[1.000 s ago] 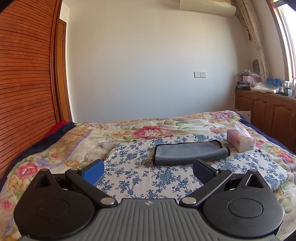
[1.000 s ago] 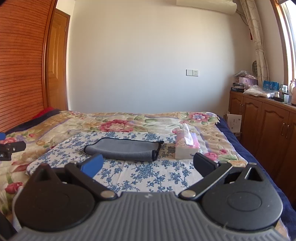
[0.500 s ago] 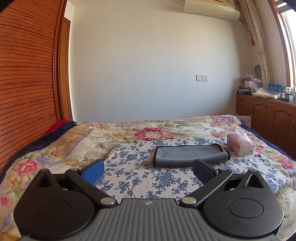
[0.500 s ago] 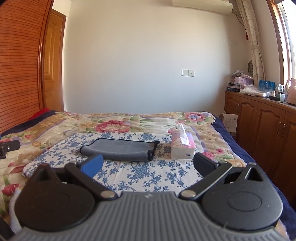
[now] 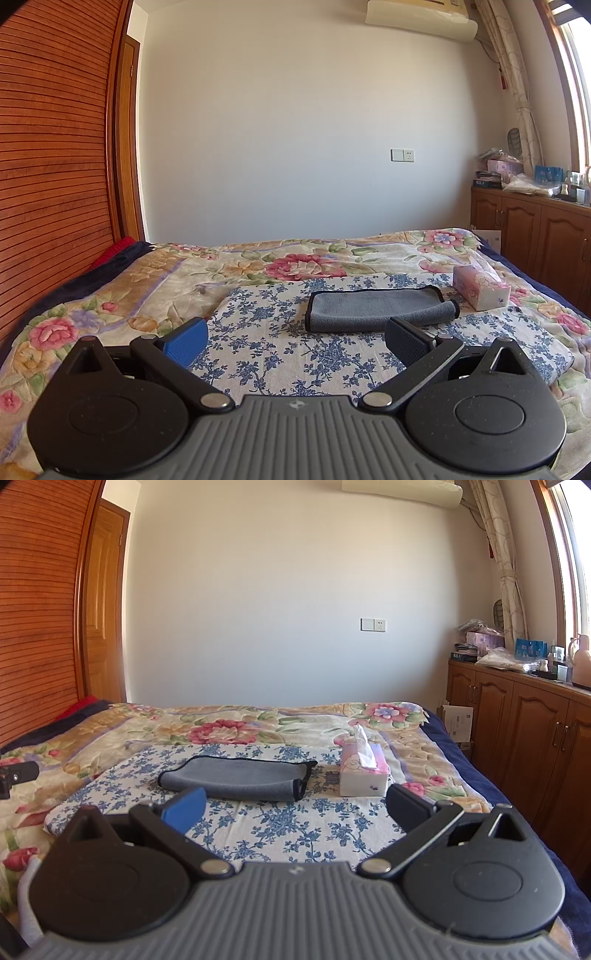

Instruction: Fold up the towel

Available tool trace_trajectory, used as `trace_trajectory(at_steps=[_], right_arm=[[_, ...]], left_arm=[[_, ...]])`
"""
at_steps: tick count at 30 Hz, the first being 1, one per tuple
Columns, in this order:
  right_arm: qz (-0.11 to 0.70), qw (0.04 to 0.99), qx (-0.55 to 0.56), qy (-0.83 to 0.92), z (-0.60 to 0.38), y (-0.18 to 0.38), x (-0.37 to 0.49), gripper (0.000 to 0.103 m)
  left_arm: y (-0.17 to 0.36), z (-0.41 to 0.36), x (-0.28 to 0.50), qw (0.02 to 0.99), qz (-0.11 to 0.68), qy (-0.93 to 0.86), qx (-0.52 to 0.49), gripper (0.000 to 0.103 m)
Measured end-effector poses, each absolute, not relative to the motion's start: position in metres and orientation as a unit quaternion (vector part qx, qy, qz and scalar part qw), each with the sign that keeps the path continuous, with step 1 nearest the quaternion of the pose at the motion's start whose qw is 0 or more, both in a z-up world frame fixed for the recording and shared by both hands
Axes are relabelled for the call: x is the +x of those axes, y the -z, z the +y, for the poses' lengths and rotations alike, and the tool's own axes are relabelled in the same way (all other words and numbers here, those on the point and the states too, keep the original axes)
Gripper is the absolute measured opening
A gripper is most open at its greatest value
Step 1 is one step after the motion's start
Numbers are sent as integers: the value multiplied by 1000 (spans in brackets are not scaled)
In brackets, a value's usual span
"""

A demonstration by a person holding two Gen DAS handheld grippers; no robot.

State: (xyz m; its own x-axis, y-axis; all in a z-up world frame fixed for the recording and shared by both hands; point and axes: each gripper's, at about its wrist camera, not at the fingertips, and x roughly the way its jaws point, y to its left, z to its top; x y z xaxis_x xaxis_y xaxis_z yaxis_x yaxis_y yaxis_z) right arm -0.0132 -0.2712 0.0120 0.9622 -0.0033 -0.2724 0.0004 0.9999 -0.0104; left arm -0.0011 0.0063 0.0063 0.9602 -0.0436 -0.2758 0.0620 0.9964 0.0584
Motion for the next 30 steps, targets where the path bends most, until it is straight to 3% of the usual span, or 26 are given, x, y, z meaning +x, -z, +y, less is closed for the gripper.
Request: trace_trajectory(at_steps=[30], right_arm=[[137, 991, -6, 1, -272, -12, -13, 103]], left_arm=[[-5, 9, -1, 989, 143, 26, 26, 103]])
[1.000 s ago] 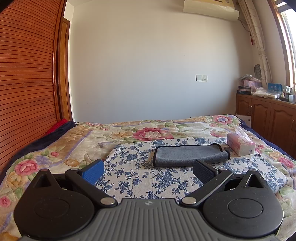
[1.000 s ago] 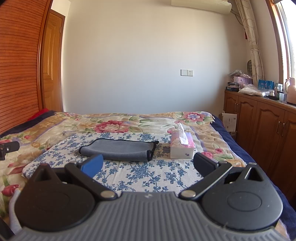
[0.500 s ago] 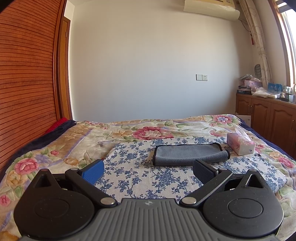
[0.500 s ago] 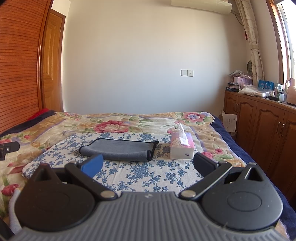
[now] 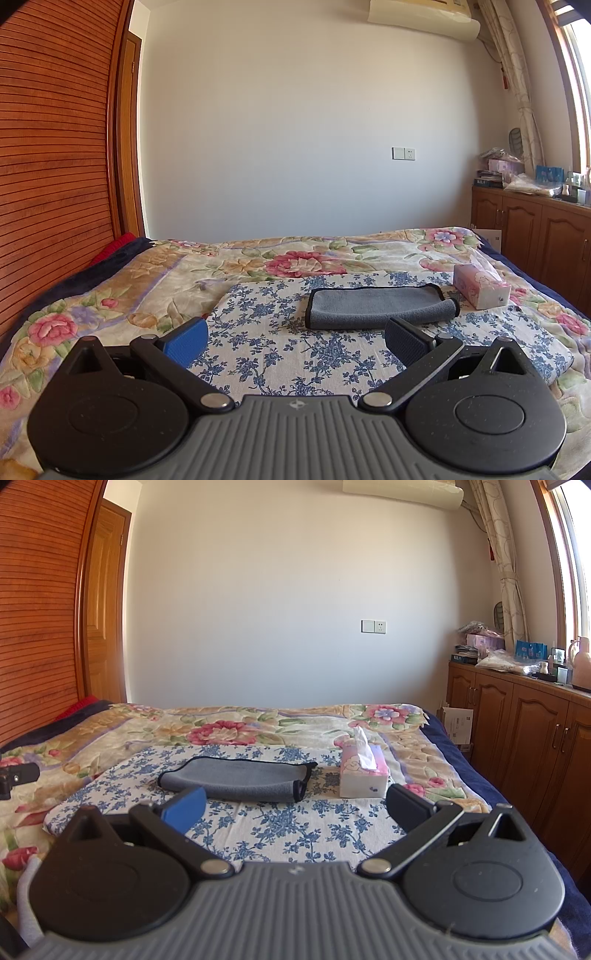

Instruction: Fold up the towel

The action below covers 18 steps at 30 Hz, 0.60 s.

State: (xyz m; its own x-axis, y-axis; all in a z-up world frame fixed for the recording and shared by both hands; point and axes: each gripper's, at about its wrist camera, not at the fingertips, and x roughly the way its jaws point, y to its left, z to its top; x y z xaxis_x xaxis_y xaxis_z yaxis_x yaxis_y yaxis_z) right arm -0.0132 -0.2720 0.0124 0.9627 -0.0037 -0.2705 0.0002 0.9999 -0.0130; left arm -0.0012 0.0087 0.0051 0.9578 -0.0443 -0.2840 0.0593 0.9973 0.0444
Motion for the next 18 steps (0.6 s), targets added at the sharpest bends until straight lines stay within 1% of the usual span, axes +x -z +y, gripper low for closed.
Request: trace_trajectory(at_steps=[18], right_arm=[[136, 991, -7, 1, -272, -13, -13, 103]], left_arm=[[-4, 8, 0, 989, 144, 27, 29, 103]])
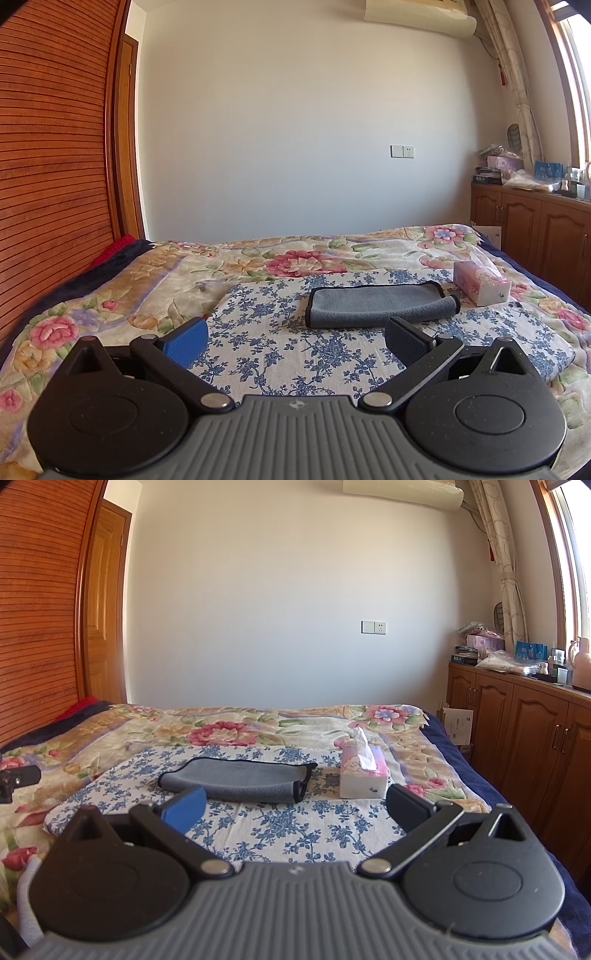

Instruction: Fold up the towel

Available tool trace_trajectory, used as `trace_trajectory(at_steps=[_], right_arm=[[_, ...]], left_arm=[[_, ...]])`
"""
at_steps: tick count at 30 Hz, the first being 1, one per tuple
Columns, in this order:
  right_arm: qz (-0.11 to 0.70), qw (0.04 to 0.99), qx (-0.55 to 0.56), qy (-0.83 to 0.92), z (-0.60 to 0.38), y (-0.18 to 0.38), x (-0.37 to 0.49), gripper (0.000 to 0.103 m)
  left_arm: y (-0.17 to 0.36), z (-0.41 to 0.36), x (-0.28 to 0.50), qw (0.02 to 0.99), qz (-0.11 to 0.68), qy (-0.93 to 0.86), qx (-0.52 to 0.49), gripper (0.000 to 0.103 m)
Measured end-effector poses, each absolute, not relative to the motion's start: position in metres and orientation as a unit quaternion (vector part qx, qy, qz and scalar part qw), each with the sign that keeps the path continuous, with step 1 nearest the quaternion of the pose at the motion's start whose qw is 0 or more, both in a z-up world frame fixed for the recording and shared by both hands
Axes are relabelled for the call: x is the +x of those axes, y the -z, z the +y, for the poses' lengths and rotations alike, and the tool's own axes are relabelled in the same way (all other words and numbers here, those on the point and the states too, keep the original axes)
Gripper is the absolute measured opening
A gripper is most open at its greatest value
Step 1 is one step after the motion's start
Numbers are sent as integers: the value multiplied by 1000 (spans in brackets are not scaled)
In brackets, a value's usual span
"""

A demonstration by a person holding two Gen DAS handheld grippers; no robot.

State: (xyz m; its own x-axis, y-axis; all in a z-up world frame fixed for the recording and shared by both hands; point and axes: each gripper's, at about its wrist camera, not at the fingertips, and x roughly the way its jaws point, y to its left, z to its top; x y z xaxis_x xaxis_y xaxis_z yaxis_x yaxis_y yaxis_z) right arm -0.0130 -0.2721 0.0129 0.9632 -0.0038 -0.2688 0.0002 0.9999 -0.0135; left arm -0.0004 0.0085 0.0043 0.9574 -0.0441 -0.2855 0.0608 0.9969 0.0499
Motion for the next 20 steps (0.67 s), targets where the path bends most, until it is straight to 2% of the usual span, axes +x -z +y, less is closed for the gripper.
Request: trace_trajectory(at_steps=[20], right_arm=[[135, 991, -7, 1, -272, -13, -13, 103]], left_arm=[[-4, 9, -1, 989, 143, 26, 32, 103]])
